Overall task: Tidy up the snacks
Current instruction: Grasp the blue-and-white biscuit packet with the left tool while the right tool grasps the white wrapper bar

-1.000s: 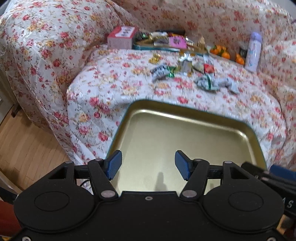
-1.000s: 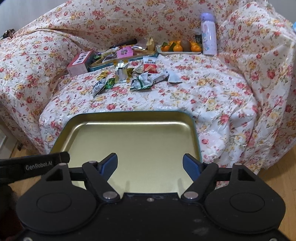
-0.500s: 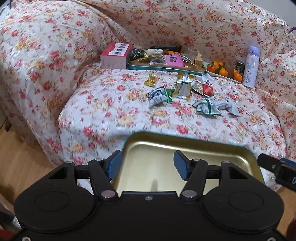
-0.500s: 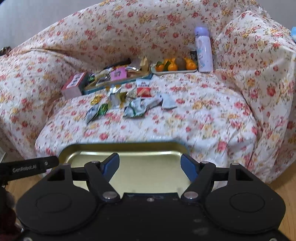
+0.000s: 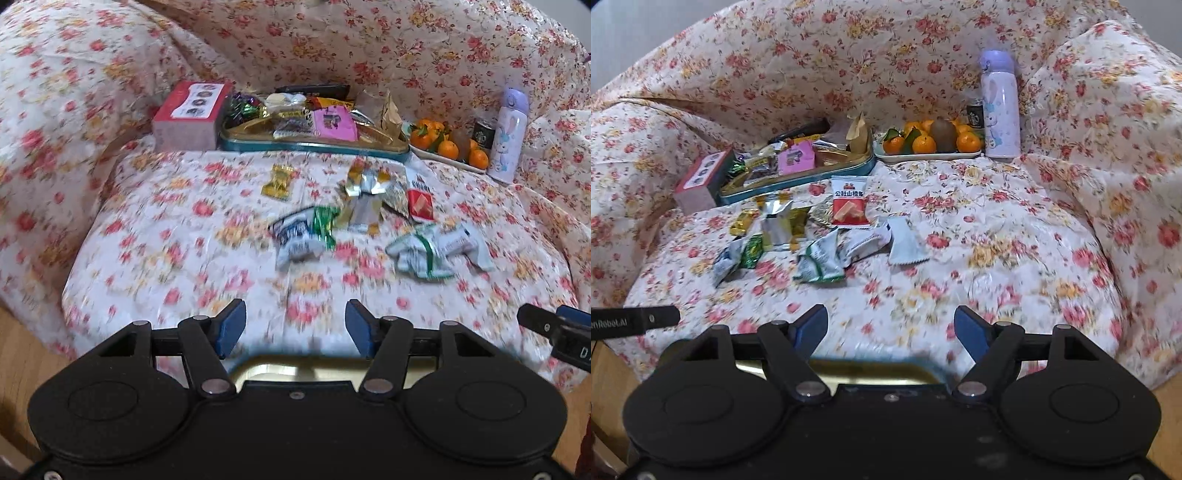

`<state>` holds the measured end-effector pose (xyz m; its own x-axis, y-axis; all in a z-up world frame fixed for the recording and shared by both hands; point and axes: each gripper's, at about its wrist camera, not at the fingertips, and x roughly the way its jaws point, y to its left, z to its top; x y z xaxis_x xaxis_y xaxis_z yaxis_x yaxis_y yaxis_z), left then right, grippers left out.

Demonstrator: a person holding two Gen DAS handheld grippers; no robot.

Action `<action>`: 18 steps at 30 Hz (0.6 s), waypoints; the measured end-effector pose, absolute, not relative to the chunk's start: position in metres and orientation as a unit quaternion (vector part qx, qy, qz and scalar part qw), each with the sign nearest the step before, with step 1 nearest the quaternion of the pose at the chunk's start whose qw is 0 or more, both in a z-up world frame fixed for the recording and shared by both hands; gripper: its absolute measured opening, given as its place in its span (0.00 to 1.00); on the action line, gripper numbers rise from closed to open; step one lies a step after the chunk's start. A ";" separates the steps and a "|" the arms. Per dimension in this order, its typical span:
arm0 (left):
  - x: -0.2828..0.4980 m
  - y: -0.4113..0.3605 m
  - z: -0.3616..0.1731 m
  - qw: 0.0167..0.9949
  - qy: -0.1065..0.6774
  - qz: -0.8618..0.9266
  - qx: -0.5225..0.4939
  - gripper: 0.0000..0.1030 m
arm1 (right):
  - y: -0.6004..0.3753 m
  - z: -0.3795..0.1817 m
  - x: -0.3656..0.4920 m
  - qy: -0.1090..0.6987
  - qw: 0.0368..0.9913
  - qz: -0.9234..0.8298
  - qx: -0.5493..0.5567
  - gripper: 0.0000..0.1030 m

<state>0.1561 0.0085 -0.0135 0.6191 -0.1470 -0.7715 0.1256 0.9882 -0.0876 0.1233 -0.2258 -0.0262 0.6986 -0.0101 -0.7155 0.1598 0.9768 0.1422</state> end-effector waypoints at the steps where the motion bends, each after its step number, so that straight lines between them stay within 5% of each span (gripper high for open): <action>1: 0.164 0.007 -0.014 0.900 0.429 -0.076 -0.010 0.60 | -0.227 -0.028 0.130 0.388 0.916 -0.046 0.094 0.76; 18: 0.254 0.000 -0.050 0.877 0.474 -0.075 -0.010 0.60 | -0.242 -0.067 0.230 0.404 0.913 -0.043 0.040 0.62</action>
